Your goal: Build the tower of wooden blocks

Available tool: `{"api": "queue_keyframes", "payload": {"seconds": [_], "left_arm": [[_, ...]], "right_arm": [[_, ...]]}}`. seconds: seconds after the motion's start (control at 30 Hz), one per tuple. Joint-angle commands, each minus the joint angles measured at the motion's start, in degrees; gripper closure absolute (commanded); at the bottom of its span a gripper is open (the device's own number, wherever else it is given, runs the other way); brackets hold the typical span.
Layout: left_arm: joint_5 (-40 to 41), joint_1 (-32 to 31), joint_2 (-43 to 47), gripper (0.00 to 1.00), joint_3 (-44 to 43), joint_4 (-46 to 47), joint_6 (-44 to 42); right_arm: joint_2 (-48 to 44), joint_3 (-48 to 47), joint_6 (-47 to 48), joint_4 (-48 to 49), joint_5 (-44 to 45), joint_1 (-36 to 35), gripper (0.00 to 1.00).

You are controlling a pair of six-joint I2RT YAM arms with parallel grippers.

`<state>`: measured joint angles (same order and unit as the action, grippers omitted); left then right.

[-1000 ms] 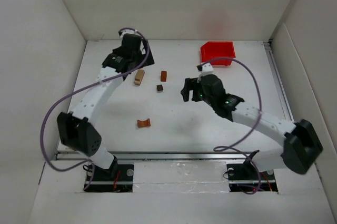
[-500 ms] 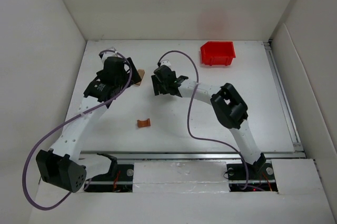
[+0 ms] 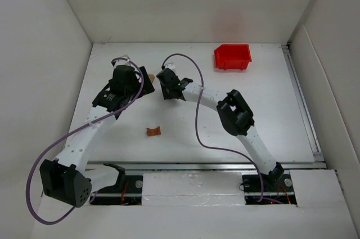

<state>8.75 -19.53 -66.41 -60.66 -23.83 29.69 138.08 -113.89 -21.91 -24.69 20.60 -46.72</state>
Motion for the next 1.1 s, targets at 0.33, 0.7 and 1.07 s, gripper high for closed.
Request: {"api": "queue_keyframes", "payload": {"seconds": [0.33,0.7,1.07], "left_arm": [[-12.7,-0.2,2.7,0.01,0.2,6.9,-0.3],[-46.5,-5.4,0.1,0.01,4.4,23.4,14.2],[-45.7,-9.1,1.5,0.04,6.6,29.5,24.9]], "right_arm": [[-25.2,31.7,4.4,24.0,-29.6,4.3,1.00],[-57.0,60.3,28.8,40.9,-64.5,8.2,0.99],[-62.2,59.9,32.4,43.8,-56.4,6.4,1.00]]}}
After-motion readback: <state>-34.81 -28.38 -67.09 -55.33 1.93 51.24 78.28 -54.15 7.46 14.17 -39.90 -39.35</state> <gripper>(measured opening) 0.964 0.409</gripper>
